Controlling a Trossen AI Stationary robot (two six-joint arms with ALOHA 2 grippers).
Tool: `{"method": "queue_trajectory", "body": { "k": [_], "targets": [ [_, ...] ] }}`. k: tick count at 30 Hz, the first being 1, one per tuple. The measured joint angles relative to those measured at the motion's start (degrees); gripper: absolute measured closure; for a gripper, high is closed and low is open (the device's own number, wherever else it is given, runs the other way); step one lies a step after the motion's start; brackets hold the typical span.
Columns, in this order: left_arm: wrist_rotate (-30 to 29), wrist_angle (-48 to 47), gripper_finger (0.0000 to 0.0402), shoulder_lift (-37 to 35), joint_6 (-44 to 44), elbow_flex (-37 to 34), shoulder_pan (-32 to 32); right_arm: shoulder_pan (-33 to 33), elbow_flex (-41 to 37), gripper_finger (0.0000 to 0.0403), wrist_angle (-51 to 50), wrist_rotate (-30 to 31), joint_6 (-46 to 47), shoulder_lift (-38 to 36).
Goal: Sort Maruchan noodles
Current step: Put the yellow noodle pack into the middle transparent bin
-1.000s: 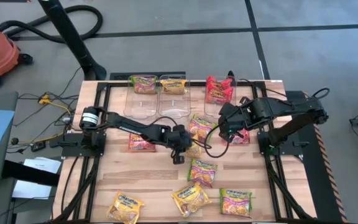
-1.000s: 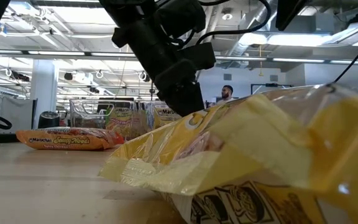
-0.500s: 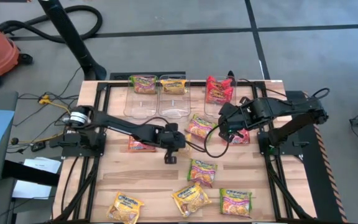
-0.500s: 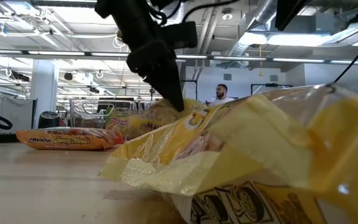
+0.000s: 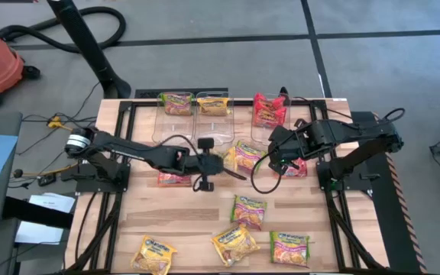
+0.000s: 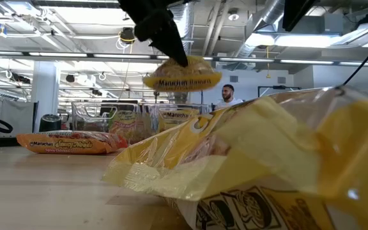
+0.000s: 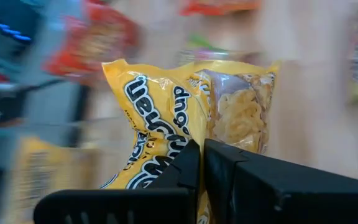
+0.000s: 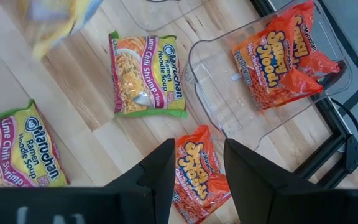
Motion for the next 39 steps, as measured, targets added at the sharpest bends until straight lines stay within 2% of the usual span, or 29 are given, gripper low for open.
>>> {"method": "queue_trajectory", "body": {
  "k": [4, 9, 15, 21, 31, 39],
  "targets": [
    [-5.6, 1.1, 0.0401, -2.9, 6.4, 0.0, 3.7, 0.0, 0.0, 0.0243, 0.2, 0.0, 0.0, 0.0],
    [-6.1, 3.7, 0.0401, -3.9, 13.8, 0.1, 11.6, -0.4, 0.0, 0.0243, 0.8, 0.6, -0.1, 0.0],
    [0.3, 6.9, 0.0401, -3.1, 19.8, 0.1, 21.9, -2.1, 0.0, 0.0243, 1.1, 1.6, -0.7, 0.0],
    [7.9, 9.9, 0.0401, -2.2, 24.1, 0.1, 28.8, -4.5, 0.0, 0.0243, 1.3, 1.6, -2.0, 0.0],
    [12.5, 13.9, 0.0401, 4.1, 29.6, 0.1, 33.4, -8.4, 0.0, 0.0243, 2.0, 1.5, -3.5, 0.0],
    [11.8, 17.4, 0.0401, 9.9, 29.4, 0.1, 35.2, -9.8, 0.0, 0.0243, 2.7, 1.4, -3.5, 0.0]
  ]
}}
